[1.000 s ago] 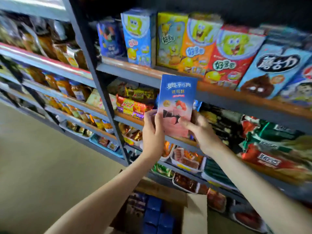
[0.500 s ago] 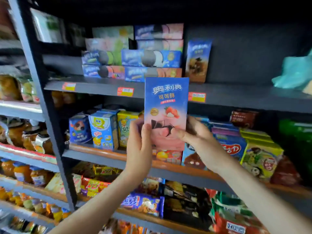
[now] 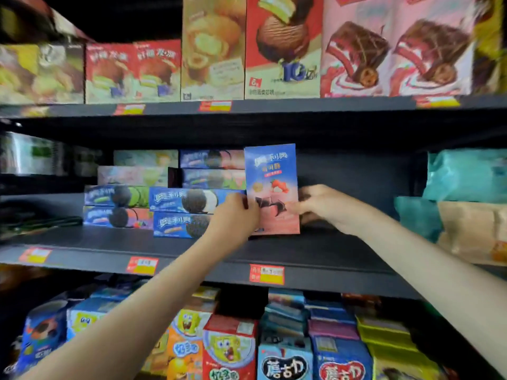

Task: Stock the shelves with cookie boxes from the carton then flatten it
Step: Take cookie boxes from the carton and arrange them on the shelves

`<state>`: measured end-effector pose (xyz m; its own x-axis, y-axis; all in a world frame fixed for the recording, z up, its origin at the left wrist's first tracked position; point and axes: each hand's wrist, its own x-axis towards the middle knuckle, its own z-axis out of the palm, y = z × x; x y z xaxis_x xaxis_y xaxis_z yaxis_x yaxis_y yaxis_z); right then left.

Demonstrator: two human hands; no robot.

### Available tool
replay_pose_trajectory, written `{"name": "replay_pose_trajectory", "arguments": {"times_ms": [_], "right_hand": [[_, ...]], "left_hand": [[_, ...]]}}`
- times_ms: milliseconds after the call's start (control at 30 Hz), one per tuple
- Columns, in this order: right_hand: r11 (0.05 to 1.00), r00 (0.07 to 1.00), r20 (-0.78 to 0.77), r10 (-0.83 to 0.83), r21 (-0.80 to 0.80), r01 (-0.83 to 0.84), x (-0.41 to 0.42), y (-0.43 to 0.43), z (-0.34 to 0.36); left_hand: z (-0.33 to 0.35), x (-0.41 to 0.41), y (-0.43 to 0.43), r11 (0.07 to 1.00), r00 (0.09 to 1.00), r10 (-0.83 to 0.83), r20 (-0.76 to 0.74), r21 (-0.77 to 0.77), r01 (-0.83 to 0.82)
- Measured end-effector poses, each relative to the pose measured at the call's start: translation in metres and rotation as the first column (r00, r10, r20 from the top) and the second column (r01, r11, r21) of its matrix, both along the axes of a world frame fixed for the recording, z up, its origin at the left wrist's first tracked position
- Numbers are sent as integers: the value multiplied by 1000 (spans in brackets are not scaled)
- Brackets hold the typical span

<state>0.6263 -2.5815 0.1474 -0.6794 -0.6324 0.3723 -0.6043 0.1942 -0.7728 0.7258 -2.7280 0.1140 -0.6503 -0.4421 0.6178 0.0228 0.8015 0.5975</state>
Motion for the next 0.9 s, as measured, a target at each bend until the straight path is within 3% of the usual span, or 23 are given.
{"name": "replay_pose_trajectory", "arguments": {"times_ms": [200, 333, 600, 700, 900], "right_hand": [[963, 980, 46, -192, 202, 179, -71, -35, -6], [946, 980, 23, -199, 265, 185, -88, -40, -7], [929, 973, -73, -221, 287, 232, -106, -44, -10], [917, 958, -152, -241, 287, 276, -107, -50, -12], [905, 931, -237, -277, 262, 336, -107, -62, -17]], "left_hand": [[19, -59, -11, 974, 938, 84, 336, -228, -6], [23, -88, -21, 982, 882, 20, 471, -177, 72], [29, -115, -14, 967, 835, 94, 543, -249, 53], [29, -118, -10, 908, 766, 231, 600, -416, 52], [27, -124, -11, 878, 775, 290, 561, -478, 18]]}}
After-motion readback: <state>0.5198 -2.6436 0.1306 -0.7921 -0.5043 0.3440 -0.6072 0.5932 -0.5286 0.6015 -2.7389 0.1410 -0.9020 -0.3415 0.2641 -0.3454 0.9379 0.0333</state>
